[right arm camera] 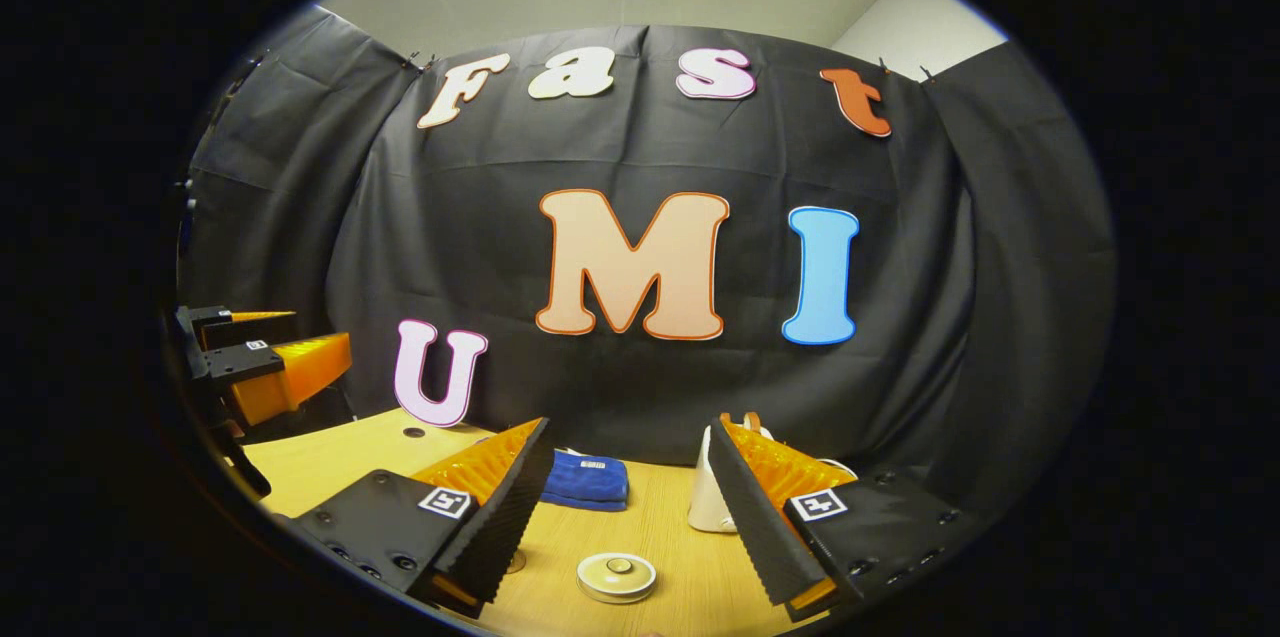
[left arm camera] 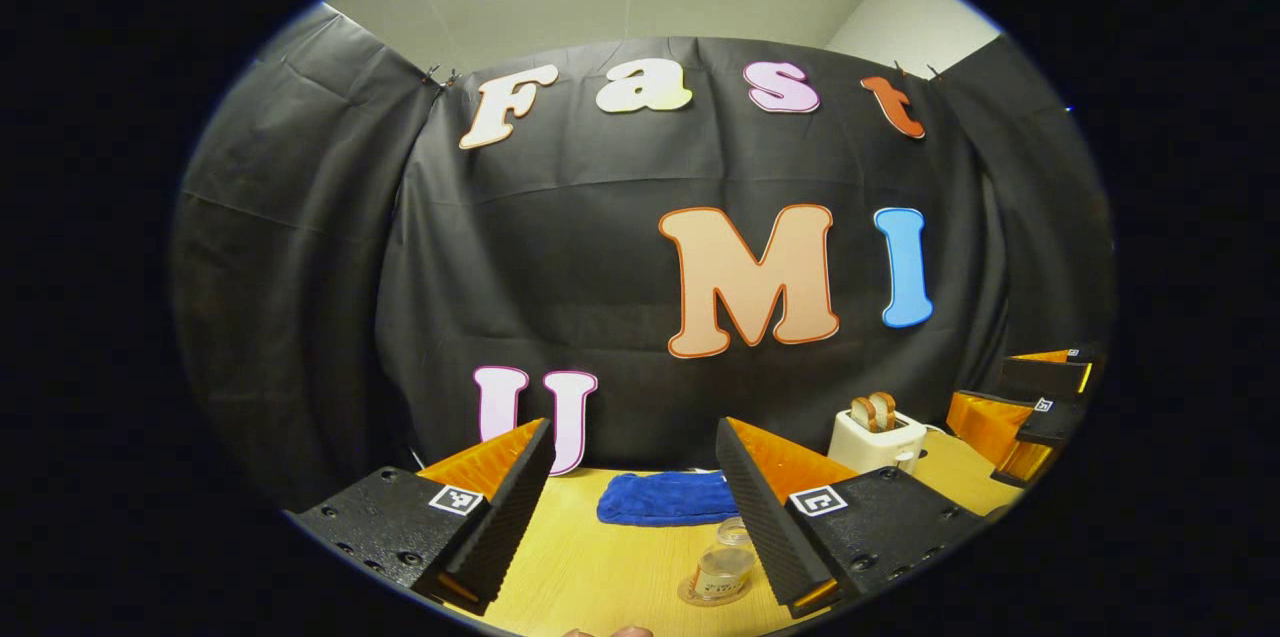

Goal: Open the teacup lid with one hand, grasp the water bottle and pour water into the teacup with the other hand; after pouring, place the water bottle on the coaster and then close the teacup lid.

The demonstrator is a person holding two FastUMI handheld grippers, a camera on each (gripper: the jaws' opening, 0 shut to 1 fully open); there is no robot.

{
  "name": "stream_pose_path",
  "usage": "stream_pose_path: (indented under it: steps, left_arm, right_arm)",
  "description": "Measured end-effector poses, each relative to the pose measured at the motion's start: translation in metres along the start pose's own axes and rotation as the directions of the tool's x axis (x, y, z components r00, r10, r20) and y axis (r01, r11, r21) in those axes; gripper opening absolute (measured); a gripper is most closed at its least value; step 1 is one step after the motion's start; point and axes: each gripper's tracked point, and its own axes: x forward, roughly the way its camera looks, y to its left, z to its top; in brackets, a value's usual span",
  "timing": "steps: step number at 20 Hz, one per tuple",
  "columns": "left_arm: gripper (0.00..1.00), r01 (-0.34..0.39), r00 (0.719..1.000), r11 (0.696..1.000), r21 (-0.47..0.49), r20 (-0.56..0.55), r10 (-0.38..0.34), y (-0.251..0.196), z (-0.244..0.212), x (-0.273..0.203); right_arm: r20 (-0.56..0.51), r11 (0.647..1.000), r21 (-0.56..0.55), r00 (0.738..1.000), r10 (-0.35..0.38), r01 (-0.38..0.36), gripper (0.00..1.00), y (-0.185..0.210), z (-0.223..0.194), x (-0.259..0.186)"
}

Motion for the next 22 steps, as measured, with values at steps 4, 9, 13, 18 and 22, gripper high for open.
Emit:
stream_pose_path:
  steps: [4, 9, 13, 18, 22]
  left_arm:
    - [0.95, -0.002, 1.0, 1.0, 0.008, 0.007, 0.002, 0.001, 0.002, -0.003]
    - [0.95, -0.018, 1.0, 1.0, 0.022, 0.01, 0.017, 0.005, 0.006, -0.006]
    - [0.95, -0.039, 0.999, 0.999, 0.032, 0.02, 0.038, 0.012, 0.01, -0.012]
    - [0.96, -0.083, 0.996, 0.995, 0.045, 0.012, 0.083, 0.027, 0.01, -0.023]
    - [0.97, -0.114, 0.993, 0.992, 0.062, -0.006, 0.115, 0.035, 0.005, -0.029]
  right_arm:
    - [-0.02, 1.0, 0.005, 1.0, -0.004, 0.004, 0.99, -0.005, -0.009, 0.003]
    - [-0.063, 1.0, 0.02, 0.998, 0.022, -0.021, 0.95, -0.008, -0.033, 0.015]
    - [-0.135, 0.999, 0.045, 0.99, 0.03, -0.024, 0.99, -0.013, -0.074, 0.028]
    - [-0.257, 0.998, 0.028, 0.965, 0.055, -0.049, 1.0, -0.014, -0.136, 0.04]
    - [-0.328, 0.997, 0.007, 0.941, 0.08, -0.083, 0.99, -0.006, -0.174, 0.046]
